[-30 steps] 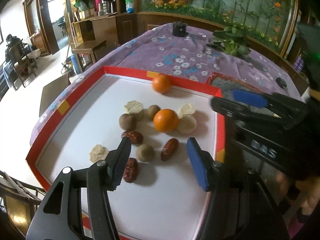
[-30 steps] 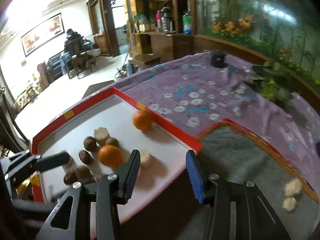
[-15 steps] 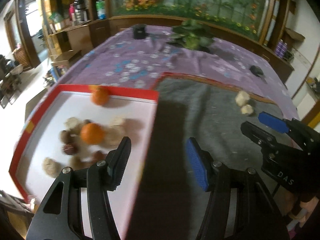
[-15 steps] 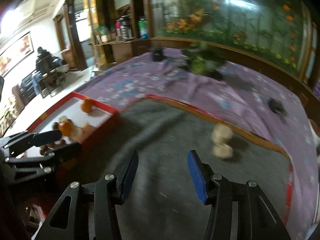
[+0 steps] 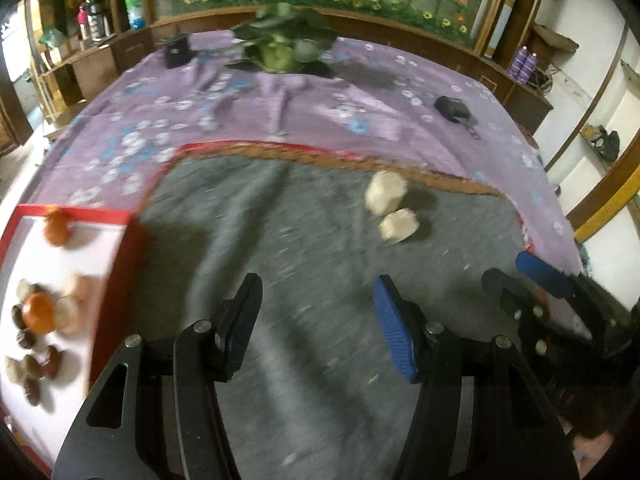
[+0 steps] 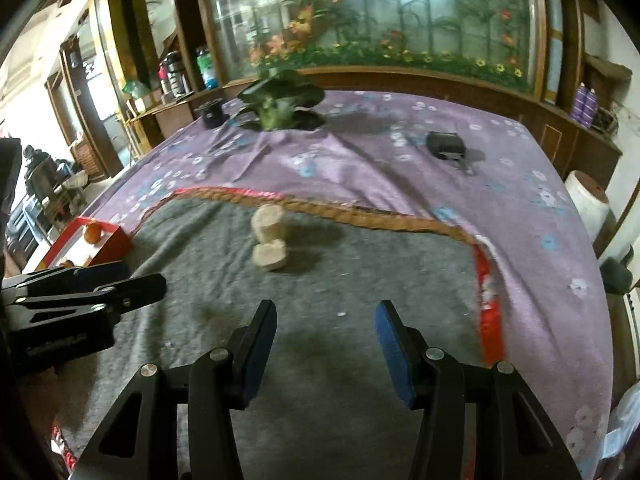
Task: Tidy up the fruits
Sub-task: 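Withdraw both open tools back over the felt, then grasp a beige hexagonal block with left tool while right tool grasps a beige round cake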
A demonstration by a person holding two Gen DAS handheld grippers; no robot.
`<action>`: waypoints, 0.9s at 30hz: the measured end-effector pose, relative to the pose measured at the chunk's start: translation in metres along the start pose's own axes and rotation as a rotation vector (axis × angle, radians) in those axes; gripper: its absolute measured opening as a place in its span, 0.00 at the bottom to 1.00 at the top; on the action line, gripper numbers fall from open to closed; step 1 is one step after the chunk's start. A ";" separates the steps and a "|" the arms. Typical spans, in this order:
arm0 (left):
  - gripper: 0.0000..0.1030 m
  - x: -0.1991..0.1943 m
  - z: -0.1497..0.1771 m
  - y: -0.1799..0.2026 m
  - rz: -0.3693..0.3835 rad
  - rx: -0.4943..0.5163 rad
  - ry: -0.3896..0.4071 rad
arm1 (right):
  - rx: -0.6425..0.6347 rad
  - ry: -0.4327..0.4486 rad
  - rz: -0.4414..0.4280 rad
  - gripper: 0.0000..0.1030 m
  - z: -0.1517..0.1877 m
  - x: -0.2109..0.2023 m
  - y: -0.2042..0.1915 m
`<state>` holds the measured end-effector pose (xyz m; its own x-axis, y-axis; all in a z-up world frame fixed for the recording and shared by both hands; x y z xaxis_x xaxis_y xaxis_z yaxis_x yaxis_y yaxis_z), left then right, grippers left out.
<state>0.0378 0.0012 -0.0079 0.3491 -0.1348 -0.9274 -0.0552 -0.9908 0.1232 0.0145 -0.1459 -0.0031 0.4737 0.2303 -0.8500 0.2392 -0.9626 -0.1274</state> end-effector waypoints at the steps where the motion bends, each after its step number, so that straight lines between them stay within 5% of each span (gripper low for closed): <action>1: 0.56 0.004 -0.004 0.004 0.002 -0.004 -0.008 | 0.006 0.000 0.001 0.49 -0.001 0.000 0.005; 8: 0.56 0.032 -0.030 0.035 0.026 -0.022 -0.037 | 0.014 0.006 0.009 0.49 -0.008 0.001 0.023; 17: 0.56 0.056 -0.041 0.049 -0.033 0.009 -0.043 | 0.049 0.016 -0.028 0.49 -0.010 0.005 0.039; 23: 0.24 0.051 -0.038 0.047 -0.002 0.071 -0.009 | 0.040 0.007 -0.044 0.49 -0.009 0.007 0.036; 27: 0.24 0.038 -0.029 0.041 -0.017 0.095 -0.009 | 0.018 0.004 -0.058 0.49 -0.014 0.006 0.027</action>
<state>0.0757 -0.0449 -0.0283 0.3426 -0.1179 -0.9320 -0.1382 -0.9876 0.0742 0.0356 -0.1681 -0.0047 0.4628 0.2858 -0.8391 0.2511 -0.9501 -0.1851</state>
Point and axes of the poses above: each gripper's, at about its wrist camera, not at the fingertips, and x roughly the way its jaws point, y to its right, z to its underside, the point moved 6 cm from there along x, roughly the way its jaws point, and after that the axes turned 12 degrees about -y, right-handed, at the moved point
